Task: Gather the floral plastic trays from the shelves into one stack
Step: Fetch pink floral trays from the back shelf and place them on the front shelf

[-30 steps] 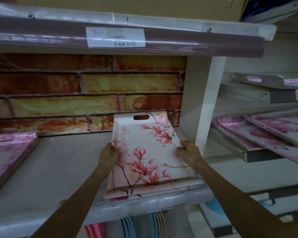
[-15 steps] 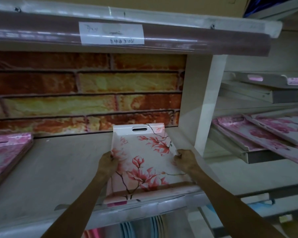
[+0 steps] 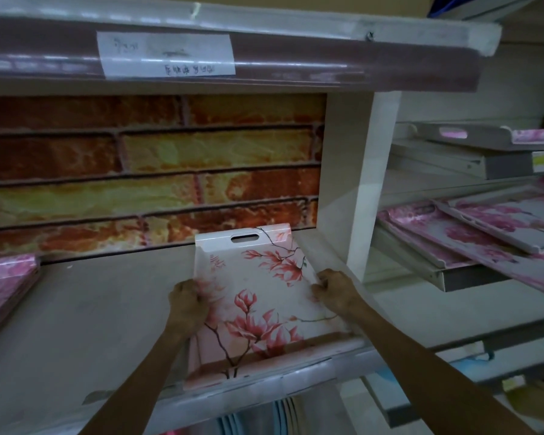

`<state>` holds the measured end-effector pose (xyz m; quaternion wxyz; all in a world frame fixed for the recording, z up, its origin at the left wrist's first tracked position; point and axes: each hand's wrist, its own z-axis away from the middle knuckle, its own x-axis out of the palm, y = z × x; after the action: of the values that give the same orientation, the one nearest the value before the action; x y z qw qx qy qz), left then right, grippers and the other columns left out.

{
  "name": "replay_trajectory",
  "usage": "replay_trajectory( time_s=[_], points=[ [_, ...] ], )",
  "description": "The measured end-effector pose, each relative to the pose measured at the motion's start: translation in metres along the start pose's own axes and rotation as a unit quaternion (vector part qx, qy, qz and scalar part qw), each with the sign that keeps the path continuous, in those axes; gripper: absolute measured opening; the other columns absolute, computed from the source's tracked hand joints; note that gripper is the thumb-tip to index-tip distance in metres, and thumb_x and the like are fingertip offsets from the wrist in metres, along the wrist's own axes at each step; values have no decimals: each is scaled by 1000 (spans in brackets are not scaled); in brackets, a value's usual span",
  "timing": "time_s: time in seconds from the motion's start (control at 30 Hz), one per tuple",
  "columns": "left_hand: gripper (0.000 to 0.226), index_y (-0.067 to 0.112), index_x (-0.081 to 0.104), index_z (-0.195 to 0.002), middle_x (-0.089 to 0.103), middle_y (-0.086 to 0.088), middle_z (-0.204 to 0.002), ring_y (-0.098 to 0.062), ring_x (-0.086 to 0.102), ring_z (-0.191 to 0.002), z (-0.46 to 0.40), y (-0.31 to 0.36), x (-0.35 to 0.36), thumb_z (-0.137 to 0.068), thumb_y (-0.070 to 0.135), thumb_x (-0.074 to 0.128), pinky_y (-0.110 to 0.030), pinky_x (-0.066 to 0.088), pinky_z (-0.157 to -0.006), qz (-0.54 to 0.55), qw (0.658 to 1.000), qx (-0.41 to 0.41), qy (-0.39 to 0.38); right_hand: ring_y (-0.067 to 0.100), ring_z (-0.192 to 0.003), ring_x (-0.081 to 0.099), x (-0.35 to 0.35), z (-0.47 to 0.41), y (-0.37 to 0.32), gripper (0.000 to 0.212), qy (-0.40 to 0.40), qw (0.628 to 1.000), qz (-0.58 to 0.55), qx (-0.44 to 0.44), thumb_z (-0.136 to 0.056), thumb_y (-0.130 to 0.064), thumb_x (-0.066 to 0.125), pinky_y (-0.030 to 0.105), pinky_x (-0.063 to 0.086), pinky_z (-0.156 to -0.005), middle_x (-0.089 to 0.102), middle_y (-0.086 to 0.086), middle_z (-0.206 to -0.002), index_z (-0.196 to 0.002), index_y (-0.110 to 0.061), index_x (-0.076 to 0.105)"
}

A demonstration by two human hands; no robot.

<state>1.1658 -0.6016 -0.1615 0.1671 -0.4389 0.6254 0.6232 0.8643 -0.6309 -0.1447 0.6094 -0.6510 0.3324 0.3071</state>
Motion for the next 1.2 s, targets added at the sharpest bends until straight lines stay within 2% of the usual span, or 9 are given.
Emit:
replay_trajectory(
  time_s=[0.17, 0.3, 0.4, 0.47, 0.6, 0.77, 0.87, 1.1, 1.2],
  points=[
    [43, -3, 54, -131, 49, -28, -133, -43, 45, -123, -7, 22, -13, -88, 0, 59, -47, 34, -108, 33, 993, 91, 71, 31, -108, 62, -27, 4, 2, 23, 60, 998, -11, -27, -94, -10, 58, 5, 38, -68, 65, 18, -114, -111, 4, 62],
    [26, 1, 65, -117, 59, -20, -124, -35, 66, -92, -7, 65, -21, -91, -1, 57, -33, 52, -87, 131, 976, 145, 98, 13, -81, 63, -70, 10, 2, 17, 104, 989, -41, -92, -96, -17, 55, 11, 42, -67, 70, 6, -100, -106, -9, 66],
    [20, 7, 66, -108, 68, -12, -111, -23, 65, -80, 3, 98, -18, -93, 1, 56, -4, 44, -64, 195, 964, 155, 91, -1, -64, 57, -106, 16, 6, 12, 140, 981, -63, -119, -94, -12, 55, 2, 39, -54, 66, -6, -82, -93, -13, 67],
    [16, 11, 65, -103, 70, -12, -103, -26, 66, -83, 11, 120, -14, -94, 3, 56, -3, 42, -58, 234, 956, 154, 82, -4, -56, 56, -131, 22, 10, 15, 154, 976, -62, -143, -93, -10, 54, 3, 37, -50, 61, -14, -69, -87, -19, 64],
    [13, 14, 65, -101, 74, -7, -95, -23, 71, -87, 35, 169, -2, -95, 7, 57, -24, 54, -77, 298, 938, 175, 33, 4, -63, 64, -182, 37, 25, 13, 174, 965, -84, -177, -94, -10, 56, 10, 48, -57, 69, -5, -73, -91, -17, 66],
    [23, 15, 65, -101, 72, -3, -91, -24, 71, -85, 56, 232, 14, -96, 0, 49, -31, 55, -77, 309, 921, 236, 8, 9, -70, 60, -246, 59, 52, 13, 254, 939, -56, -226, -90, -7, 59, 14, 44, -68, 71, 1, -84, -93, -11, 71],
    [24, 25, 65, -97, 71, 7, -91, -2, 69, -81, 66, 277, 18, -97, 4, 52, -9, 51, -73, 308, 907, 286, 3, 16, -72, 60, -288, 66, 72, 15, 296, 924, -22, -241, -90, -6, 58, 17, 41, -67, 71, 8, -84, -98, -7, 70],
    [15, 21, 64, -107, 68, -6, -95, -20, 68, -82, 61, 409, 28, -98, 14, 53, -27, 57, -74, 316, 869, 380, -26, 9, -64, 56, -364, 65, 122, 16, 334, 919, 33, -207, -93, -8, 55, 1, 37, -57, 68, 6, -82, -101, -8, 69],
    [20, 28, 62, -109, 65, 4, -104, -10, 63, -83, 52, 456, 34, -96, 14, 55, -8, 47, -77, 235, 856, 461, 0, -3, -58, 52, -383, 62, 136, 18, 341, 921, 43, -183, -92, -6, 53, -4, 34, -53, 61, -4, -70, -98, -8, 69]
  ],
)
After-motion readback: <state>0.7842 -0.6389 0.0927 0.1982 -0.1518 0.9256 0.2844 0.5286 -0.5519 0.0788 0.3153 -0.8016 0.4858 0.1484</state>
